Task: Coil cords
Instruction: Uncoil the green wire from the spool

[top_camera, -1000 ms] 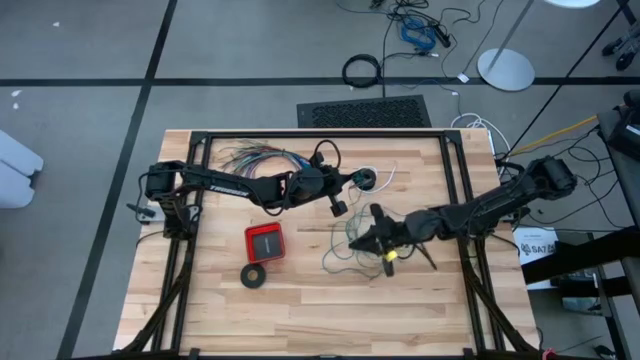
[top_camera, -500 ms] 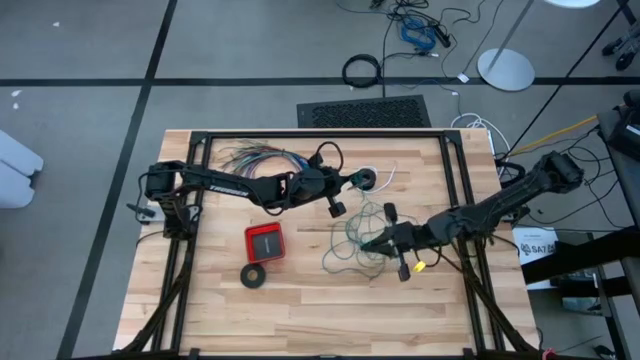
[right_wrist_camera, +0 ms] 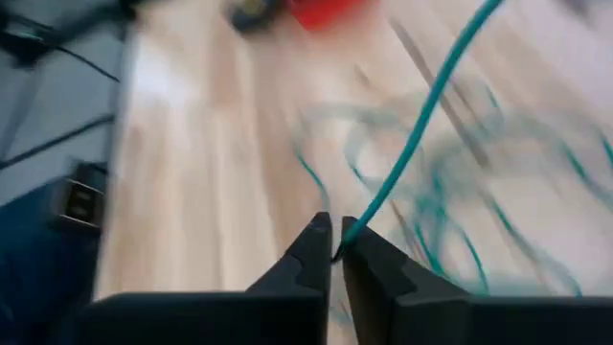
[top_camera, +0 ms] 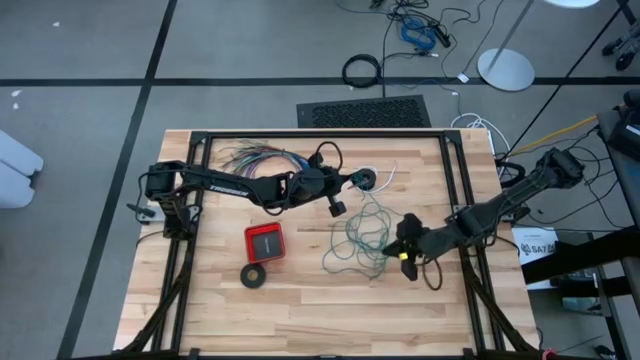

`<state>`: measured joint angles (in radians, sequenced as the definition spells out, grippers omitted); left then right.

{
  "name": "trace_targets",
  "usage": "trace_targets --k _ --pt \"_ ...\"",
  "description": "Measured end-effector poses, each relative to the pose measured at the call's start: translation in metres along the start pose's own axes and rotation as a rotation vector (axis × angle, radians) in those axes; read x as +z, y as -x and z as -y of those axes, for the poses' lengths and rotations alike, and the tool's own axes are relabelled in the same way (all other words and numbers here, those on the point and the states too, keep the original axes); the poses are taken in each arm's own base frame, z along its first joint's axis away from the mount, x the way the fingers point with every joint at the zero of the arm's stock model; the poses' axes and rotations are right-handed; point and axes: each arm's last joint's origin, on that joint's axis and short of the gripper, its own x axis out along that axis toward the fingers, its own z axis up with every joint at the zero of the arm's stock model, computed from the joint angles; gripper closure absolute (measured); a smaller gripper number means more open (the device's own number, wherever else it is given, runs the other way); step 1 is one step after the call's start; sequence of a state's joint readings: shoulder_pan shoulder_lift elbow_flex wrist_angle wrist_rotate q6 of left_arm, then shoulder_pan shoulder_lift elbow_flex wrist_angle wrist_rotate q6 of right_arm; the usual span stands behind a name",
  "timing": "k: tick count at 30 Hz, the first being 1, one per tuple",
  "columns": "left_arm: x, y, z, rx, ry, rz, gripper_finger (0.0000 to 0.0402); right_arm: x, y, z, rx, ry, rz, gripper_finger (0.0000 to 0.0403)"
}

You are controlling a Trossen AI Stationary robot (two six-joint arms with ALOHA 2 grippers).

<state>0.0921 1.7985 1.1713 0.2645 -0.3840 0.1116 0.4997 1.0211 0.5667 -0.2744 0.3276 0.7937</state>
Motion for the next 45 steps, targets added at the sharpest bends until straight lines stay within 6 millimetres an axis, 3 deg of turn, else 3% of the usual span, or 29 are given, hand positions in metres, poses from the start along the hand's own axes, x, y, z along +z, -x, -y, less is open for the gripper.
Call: trace_targets --k 15,23,28,35,41,45 --pt "0.001 0.0 0.0 0.001 0.002 0.006 0.0401 -0.008 0.002 0.003 -0.05 -0.032 -0.052 0.0257" --pt "0.001 0.0 0.0 0.0 0.002 0.006 0.0401 -0.025 0.007 0.009 -0.149 -0.13 -0.172 0.0248" --pt "0.001 0.0 0.0 0.0 0.002 0.006 0.0401 -0.014 0.004 -0.005 -0.099 0.009 0.047 0.0248" --pt "0.001 0.0 0.0 0.001 0.006 0.013 0.0401 0.007 -0.023 -0.02 -0.233 0.356 0.359 0.0248" --pt "0.001 0.0 0.0 0.0 0.005 0.012 0.0401 0.024 -0.058 -0.006 -0.398 0.453 0.421 0.0248" --pt "0.001 0.0 0.001 -0.002 0.004 0.009 0.0401 0.031 -0.072 0.007 -0.541 0.493 0.433 0.0254"
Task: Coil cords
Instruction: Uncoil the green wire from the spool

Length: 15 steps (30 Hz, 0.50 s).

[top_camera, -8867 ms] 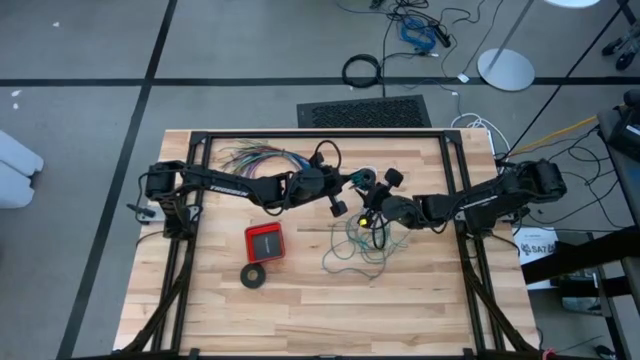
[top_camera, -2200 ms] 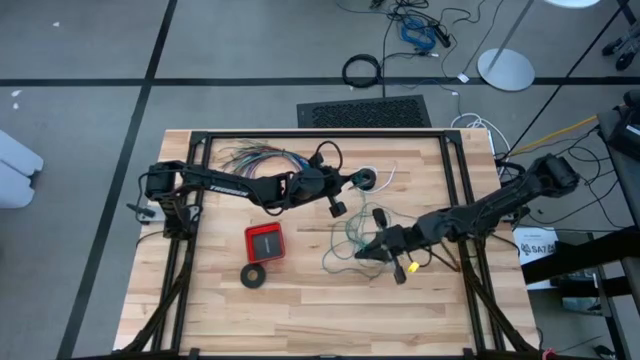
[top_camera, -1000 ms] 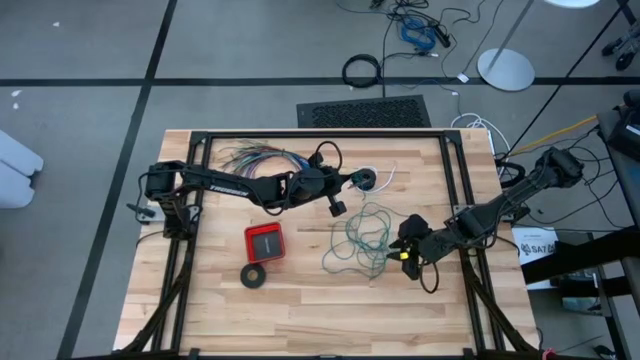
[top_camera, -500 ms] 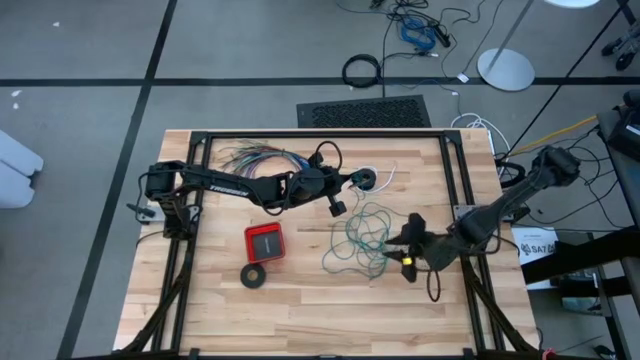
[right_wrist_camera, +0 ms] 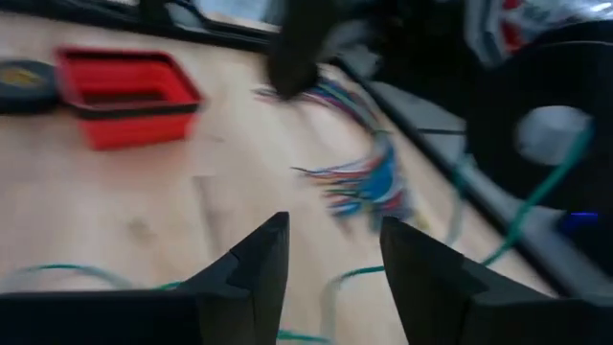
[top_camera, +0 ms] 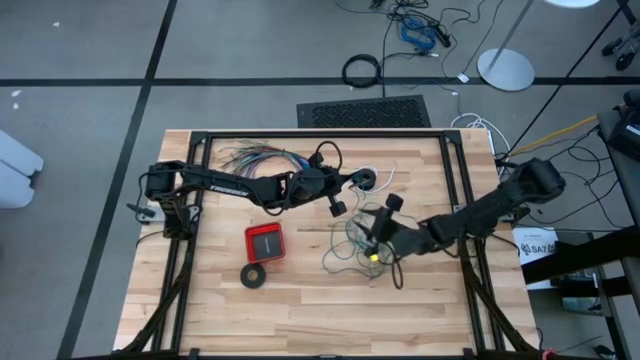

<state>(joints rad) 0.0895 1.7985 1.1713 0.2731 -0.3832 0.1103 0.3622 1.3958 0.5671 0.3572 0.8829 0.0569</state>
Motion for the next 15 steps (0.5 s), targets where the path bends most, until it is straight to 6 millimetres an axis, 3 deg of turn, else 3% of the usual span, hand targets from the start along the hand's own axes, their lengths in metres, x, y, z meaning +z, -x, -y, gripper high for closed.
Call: trace_targets --k 15 --pt "0.0 0.002 0.005 -0.033 0.022 0.001 0.0401 -0.011 -0.041 0.021 -0.154 0.016 -0.045 0.0302"
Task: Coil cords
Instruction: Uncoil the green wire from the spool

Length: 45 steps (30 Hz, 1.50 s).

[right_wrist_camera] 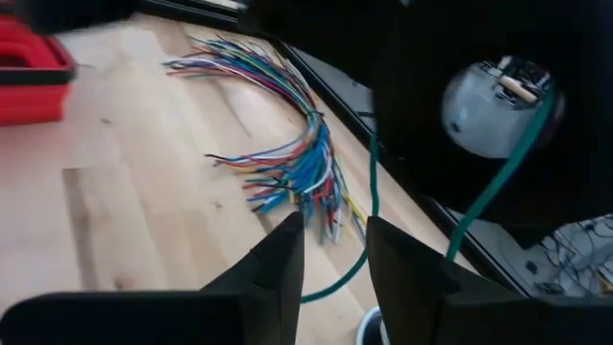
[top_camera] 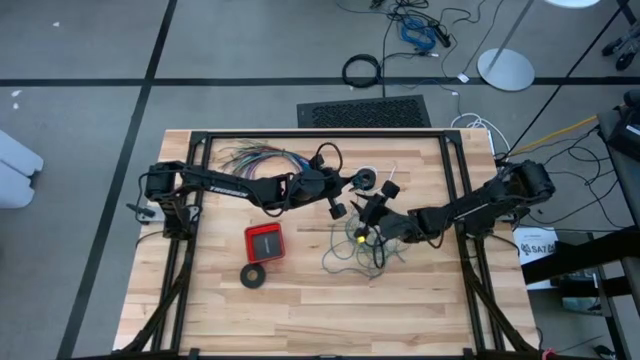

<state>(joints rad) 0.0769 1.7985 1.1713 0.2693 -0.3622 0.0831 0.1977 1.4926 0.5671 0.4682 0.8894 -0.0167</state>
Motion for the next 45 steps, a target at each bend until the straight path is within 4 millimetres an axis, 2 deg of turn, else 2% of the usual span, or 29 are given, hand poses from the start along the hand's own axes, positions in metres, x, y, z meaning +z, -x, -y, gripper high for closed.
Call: trace_targets --k 16,28,35,38,42,45 --pt "-0.0001 0.0008 0.0023 -0.01 0.022 -0.002 0.0401 -0.0004 -0.0019 0.0029 -0.062 -0.015 -0.004 0.0303" --pt "-0.0024 0.0015 0.0045 -0.022 0.013 -0.025 0.0401 -0.0004 -0.0012 0.0022 -0.06 -0.033 -0.002 0.0303" --pt "-0.0022 0.0016 0.0051 -0.028 0.016 -0.023 0.0401 -0.0006 -0.0071 0.0068 -0.045 -0.066 -0.011 0.0304" --pt "-0.0021 0.0017 0.0053 -0.031 0.016 -0.022 0.0401 -0.0006 -0.0097 0.008 -0.01 -0.089 -0.013 0.0318" --pt "-0.002 0.0017 0.0053 -0.032 0.016 -0.021 0.0401 0.0007 -0.0097 0.0061 0.056 -0.107 -0.004 0.0381" --pt "-0.0022 0.0017 0.0052 -0.031 0.014 -0.023 0.0401 0.005 -0.0074 0.003 0.105 -0.129 0.031 0.0397"
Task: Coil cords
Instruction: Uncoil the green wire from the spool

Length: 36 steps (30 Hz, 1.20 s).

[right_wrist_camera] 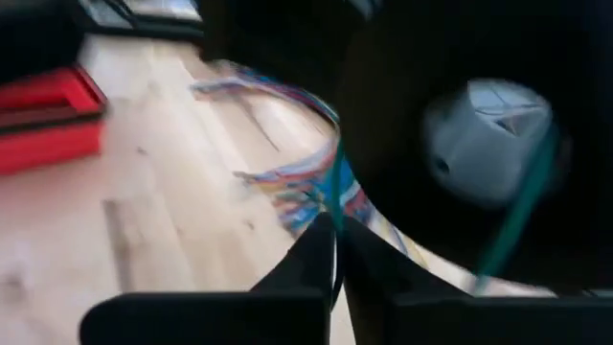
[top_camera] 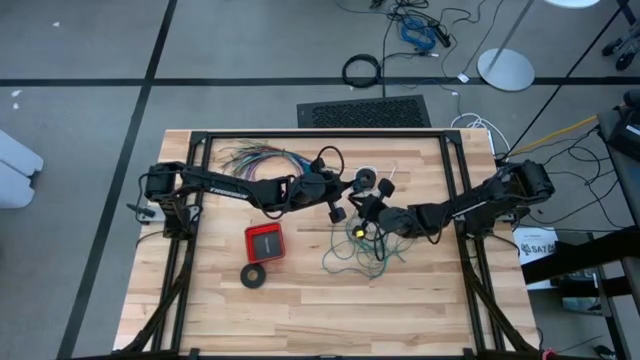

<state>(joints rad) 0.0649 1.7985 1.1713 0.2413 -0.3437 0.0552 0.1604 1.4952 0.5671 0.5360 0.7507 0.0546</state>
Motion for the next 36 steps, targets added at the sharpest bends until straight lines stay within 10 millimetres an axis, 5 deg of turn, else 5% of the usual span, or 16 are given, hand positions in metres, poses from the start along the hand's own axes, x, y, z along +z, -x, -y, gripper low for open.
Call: trace_targets --k 10,20,27,36 --pt "-0.011 -0.004 -0.016 0.069 -0.032 -0.108 0.0401 0.017 0.035 -0.022 0.04 0.01 0.131 0.0402" --pt "-0.008 -0.004 -0.016 0.074 -0.02 -0.079 0.0401 0.004 0.066 0.01 -0.146 -0.087 -0.069 0.0403" --pt "0.0 -0.005 -0.016 0.073 0.015 0.0 0.0401 -0.009 0.055 0.003 0.13 -0.198 -0.269 0.0403" --pt "0.003 -0.005 -0.017 0.073 0.045 0.03 0.0401 0.013 0.054 -0.027 0.494 -0.15 -0.049 0.0403"
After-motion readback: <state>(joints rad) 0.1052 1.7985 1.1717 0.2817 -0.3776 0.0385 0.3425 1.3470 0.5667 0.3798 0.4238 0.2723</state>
